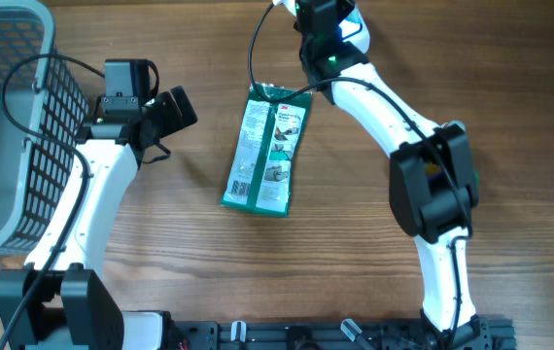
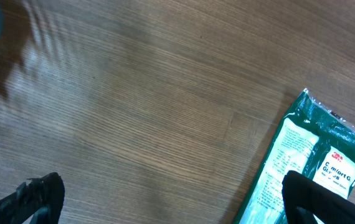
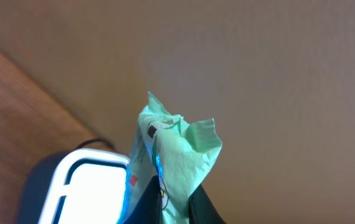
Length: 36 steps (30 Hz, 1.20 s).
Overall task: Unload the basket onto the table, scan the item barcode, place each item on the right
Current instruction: 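Bring the wipes pack back with the right gripper and lower it right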
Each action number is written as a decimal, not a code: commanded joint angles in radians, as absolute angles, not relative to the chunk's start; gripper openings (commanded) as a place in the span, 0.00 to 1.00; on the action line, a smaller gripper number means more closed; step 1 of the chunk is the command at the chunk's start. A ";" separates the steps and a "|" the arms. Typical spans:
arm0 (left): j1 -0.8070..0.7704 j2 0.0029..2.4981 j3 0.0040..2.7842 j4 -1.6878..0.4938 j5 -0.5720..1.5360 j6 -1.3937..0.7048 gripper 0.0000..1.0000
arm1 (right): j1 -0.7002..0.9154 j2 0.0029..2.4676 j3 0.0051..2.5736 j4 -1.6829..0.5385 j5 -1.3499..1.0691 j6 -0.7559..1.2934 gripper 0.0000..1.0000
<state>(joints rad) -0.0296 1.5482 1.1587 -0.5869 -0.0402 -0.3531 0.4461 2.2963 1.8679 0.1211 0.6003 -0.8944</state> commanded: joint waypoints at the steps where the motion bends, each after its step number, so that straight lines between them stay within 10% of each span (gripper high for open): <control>1: -0.024 1.558 1.164 -0.588 -0.050 -0.348 1.00 | 0.444 2.359 1.875 0.241 0.639 -0.996 0.04; 36: -0.024 1.558 1.164 -0.588 -0.050 -0.348 1.00 | 0.429 2.437 1.873 0.245 0.575 -0.606 0.04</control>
